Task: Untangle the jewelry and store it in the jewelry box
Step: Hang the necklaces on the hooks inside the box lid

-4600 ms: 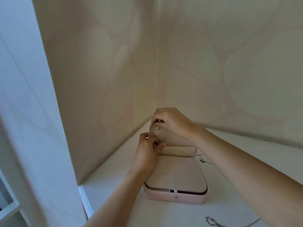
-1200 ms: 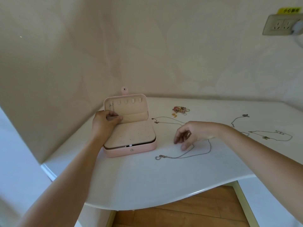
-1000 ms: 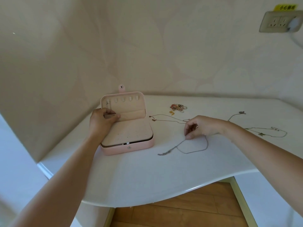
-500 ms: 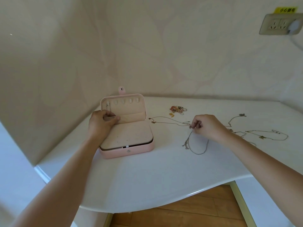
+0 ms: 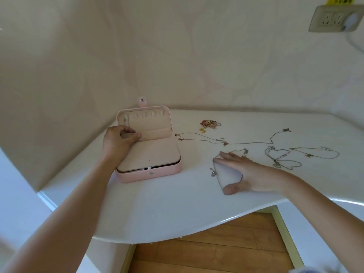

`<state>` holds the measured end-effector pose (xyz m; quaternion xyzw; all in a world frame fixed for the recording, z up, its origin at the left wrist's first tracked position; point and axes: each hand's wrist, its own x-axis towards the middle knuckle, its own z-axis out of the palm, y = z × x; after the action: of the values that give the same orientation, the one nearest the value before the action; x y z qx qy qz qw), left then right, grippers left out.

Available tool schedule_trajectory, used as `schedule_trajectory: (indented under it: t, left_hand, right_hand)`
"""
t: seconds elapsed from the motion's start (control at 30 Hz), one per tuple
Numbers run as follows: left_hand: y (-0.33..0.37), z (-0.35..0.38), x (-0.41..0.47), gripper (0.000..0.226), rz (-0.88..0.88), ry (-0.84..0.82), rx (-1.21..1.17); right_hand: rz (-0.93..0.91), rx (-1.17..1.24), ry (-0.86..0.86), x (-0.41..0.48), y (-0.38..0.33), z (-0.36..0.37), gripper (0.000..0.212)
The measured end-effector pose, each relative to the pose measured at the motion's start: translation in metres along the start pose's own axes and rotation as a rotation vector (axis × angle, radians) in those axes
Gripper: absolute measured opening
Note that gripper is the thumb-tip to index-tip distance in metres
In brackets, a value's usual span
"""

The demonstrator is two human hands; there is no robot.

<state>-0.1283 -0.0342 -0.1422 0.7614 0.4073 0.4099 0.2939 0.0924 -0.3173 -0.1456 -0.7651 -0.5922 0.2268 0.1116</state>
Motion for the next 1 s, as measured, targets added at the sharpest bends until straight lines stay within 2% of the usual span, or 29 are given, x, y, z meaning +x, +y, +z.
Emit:
schedule_trajectory:
  t: [0.13,0.23,0.4,0.47,0.5,0.57,0.63,0.7,0.8,0.9,1.0]
  left_hand:
    - [0.002,0.002,-0.003,0.018,0.000,0.002,0.024]
    - [0.003,0.002,-0.005,0.018,0.004,0.003,0.024]
    - [0.002,0.001,-0.004,0.019,-0.007,-0.011,-0.004]
    - [0.002,0.002,-0.004,0.018,-0.013,-0.016,-0.018]
    - [0.002,0.002,-0.004,0.018,-0.018,-0.019,-0.025]
    - [0.002,0.001,-0.004,0.017,-0.031,-0.022,-0.039]
    - [0.002,0.001,-0.004,0.017,-0.030,-0.023,-0.040]
    - [0.003,0.001,-0.004,0.017,-0.023,-0.022,-0.026]
    - [0.002,0.002,-0.004,0.016,-0.018,-0.018,-0.012]
    - [0.000,0.002,-0.002,0.018,-0.015,-0.009,0.001]
    - [-0.002,0.005,0.000,0.021,-0.006,-0.005,0.028]
  right_hand:
    - [0.080,-0.206,-0.197,0.003,-0.010,-0.010,0.122]
    - [0.125,-0.288,-0.258,0.004,-0.017,-0.016,0.126]
    - [0.126,-0.260,-0.313,0.004,-0.022,-0.026,0.126]
    - [0.049,-0.122,-0.233,0.005,-0.022,-0.028,0.114]
    - [-0.008,-0.027,-0.163,0.007,-0.022,-0.028,0.102]
    - [-0.109,0.087,-0.046,0.012,-0.019,-0.026,0.068]
    - [-0.164,0.101,0.018,0.020,-0.013,-0.022,0.034]
    - [-0.178,0.113,0.066,0.026,-0.011,-0.016,0.012]
    - [-0.166,0.051,0.079,0.028,-0.014,-0.011,0.002]
    - [-0.141,-0.065,0.116,0.026,-0.015,-0.006,0.005]
    - [-0.140,0.180,0.258,0.024,-0.016,-0.007,0.009]
